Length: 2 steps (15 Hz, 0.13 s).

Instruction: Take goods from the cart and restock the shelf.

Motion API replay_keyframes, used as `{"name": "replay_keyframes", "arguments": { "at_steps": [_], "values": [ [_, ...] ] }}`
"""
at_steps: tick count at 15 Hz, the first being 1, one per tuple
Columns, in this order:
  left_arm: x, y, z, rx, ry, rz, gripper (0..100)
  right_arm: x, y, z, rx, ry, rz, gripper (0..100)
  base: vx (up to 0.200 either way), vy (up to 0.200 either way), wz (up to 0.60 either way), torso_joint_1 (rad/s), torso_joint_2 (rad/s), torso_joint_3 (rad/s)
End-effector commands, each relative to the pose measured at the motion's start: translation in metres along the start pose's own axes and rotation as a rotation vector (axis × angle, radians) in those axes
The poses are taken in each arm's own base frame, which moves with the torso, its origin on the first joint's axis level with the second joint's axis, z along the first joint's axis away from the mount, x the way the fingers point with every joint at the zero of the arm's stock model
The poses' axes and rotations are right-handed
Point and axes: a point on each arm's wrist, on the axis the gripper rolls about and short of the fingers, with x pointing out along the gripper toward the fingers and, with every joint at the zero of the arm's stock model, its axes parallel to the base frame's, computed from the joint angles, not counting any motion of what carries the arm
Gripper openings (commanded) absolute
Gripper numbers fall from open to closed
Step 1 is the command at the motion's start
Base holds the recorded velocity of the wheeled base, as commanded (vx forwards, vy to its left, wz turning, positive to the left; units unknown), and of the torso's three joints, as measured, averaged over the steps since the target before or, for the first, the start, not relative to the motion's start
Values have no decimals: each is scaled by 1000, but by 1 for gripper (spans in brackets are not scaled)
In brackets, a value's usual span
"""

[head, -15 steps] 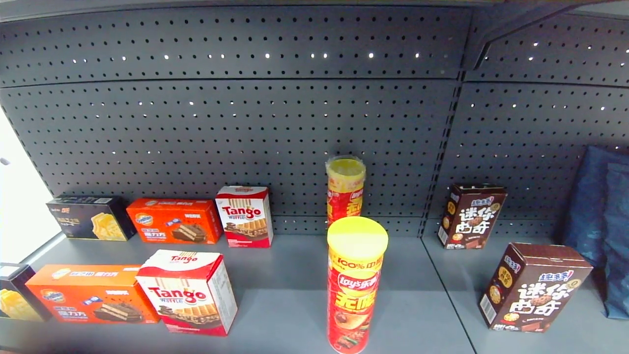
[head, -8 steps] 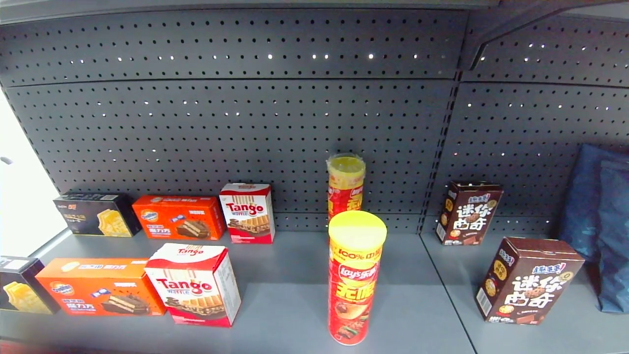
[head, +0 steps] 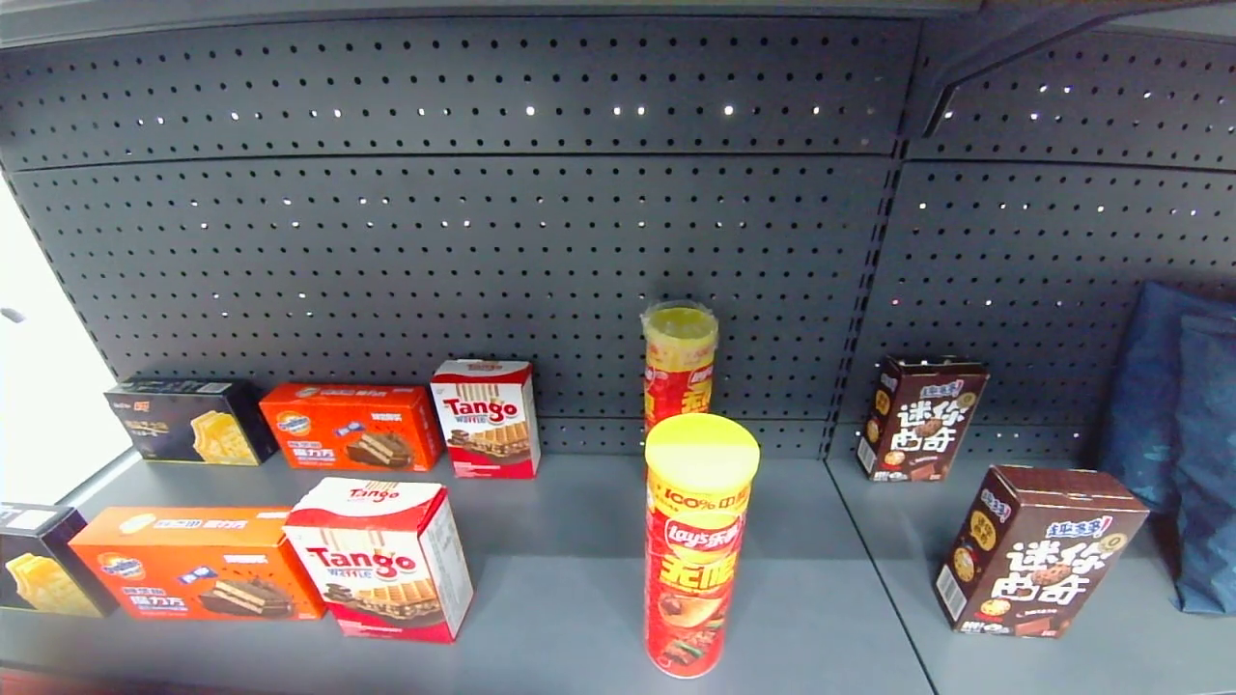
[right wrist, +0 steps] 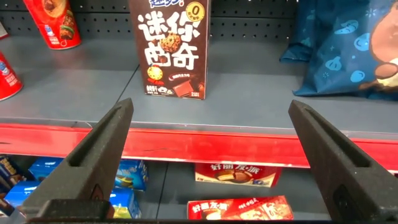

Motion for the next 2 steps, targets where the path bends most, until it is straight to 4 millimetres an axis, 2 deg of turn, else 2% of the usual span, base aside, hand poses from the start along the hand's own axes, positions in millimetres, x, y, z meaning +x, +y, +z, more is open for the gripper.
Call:
{"name": "replay_keyframes", "arguments": {
  "at_steps": [1,2],
  "values": [
    [0,0,0,0,1,1,100,0,0,0,-1,1,1,100,0,0,0,0,0,0],
    [0,0,0,0,3,1,100,0,0,0,0,1,0,100,0,0,0,0,0,0]
  ]
}}
